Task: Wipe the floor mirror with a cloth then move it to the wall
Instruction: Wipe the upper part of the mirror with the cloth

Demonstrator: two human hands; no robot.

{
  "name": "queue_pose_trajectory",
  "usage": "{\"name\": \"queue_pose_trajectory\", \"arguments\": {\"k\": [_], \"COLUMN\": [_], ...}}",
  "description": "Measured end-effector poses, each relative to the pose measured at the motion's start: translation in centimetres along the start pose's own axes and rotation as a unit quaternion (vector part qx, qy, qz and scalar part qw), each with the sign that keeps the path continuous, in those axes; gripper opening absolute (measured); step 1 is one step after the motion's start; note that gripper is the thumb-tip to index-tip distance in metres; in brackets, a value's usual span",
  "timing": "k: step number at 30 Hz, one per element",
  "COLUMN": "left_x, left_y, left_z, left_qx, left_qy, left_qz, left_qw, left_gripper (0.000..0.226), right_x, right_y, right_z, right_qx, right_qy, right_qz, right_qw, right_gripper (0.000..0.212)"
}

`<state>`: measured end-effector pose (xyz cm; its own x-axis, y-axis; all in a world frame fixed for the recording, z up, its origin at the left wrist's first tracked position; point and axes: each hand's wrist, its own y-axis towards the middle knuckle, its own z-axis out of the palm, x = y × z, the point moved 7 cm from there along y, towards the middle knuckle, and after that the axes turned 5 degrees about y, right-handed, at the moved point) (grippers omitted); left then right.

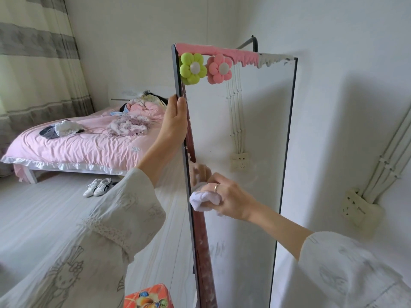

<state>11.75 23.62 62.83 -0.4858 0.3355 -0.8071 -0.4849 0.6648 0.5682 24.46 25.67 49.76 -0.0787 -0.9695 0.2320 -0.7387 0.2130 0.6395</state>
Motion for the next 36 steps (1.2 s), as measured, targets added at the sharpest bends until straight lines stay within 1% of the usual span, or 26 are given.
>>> {"name": "queue_pose_trajectory", "arguments": {"k": [2,3,5,6,7,9,11,16,18,21,23,25,26,27,28,30,32,33,36], "left_x": [-0.2,-0.3,-0.6,-0.7,-0.8,-0.7,-0.3,1.2,1.4,1.4,1.4,1.3,1.3,1.3,1.5,2.0,2.4,2.4,2.6], "left_y": [-0.1,-0.1,-0.3,-0.4,-0.5,-0.6,-0.6,-0.9,-0.9,-0.9,-1.0,-1.2,-1.4,-1.5,-1.6,-1.9,-2.2,-2.4,-2.5], "left_z": [0.0,-0.1,-0.3,-0.3,-0.3,-0.3,-0.1,0.2,0.2,0.2,0.2,0.3,0.4,0.4,0.4,0.5,0.7,0.7,0.8], "left_qx": [-0.009,-0.017,-0.031,-0.034,-0.036,-0.044,-0.046,-0.028,-0.033,-0.041,-0.040,-0.035,-0.036,-0.037,-0.038,-0.035,-0.035,-0.037,-0.038], "left_qy": [0.000,-0.001,-0.007,-0.013,-0.017,-0.011,0.001,0.009,0.011,0.009,0.004,0.003,0.004,0.007,0.010,0.013,0.012,0.012,0.015], "left_qz": [0.010,0.014,0.017,0.015,0.015,0.021,0.023,0.014,0.012,0.007,0.008,0.014,0.018,0.021,0.022,0.016,0.010,0.012,0.012], "left_qw": [1.000,1.000,0.999,0.999,0.999,0.999,0.999,0.999,0.999,0.999,0.999,0.999,0.999,0.999,0.999,0.999,0.999,0.999,0.999], "left_gripper": [0.031,0.032,0.033,0.033,0.034,0.034,0.033,0.031,0.031,0.030,0.030,0.031,0.031,0.031,0.031,0.031,0.030,0.031,0.031], "right_x": [-0.2,-0.3,-0.7,-1.0,-1.8,-3.1,-3.9,-4.2,-4.3,-5.0,-5.2,-5.6,-5.6,-5.6,-5.5,-5.3,-5.1,-5.1,-5.4], "right_y": [0.3,0.8,2.3,3.1,3.8,5.1,6.2,5.2,3.4,-0.2,-2.3,-3.7,-3.9,-3.6,-2.9,-0.7,1.6,2.4,3.7], "right_z": [-2.4,-4.0,-7.5,-9.1,-10.4,-12.0,-12.4,-9.5,-7.1,-2.8,-0.6,0.4,0.0,-1.0,-2.5,-6.2,-9.1,-9.8,-9.6], "right_qx": [-0.037,-0.072,-0.165,-0.205,-0.232,-0.249,-0.242,-0.259,-0.229,-0.130,-0.026,0.094,0.117,0.107,0.067,-0.046,-0.147,-0.185,-0.235], "right_qy": [0.004,-0.008,-0.048,-0.060,-0.057,-0.025,-0.025,-0.003,0.016,0.077,0.089,0.063,0.064,0.074,0.080,0.044,0.023,0.031,0.049], "right_qz": [0.035,0.047,0.062,0.068,0.094,0.141,0.157,0.178,0.189,0.231,0.244,0.262,0.273,0.287,0.286,0.253,0.235,0.236,0.237], "right_qw": [0.999,0.996,0.983,0.975,0.967,0.958,0.957,0.949,0.955,0.961,0.965,0.958,0.953,0.949,0.953,0.965,0.960,0.953,0.941], "right_gripper": [0.040,0.041,0.036,0.032,0.029,0.030,0.033,0.021,0.019,0.018,0.017,0.019,0.020,0.019,0.017,0.016,0.021,0.024,0.023]}}
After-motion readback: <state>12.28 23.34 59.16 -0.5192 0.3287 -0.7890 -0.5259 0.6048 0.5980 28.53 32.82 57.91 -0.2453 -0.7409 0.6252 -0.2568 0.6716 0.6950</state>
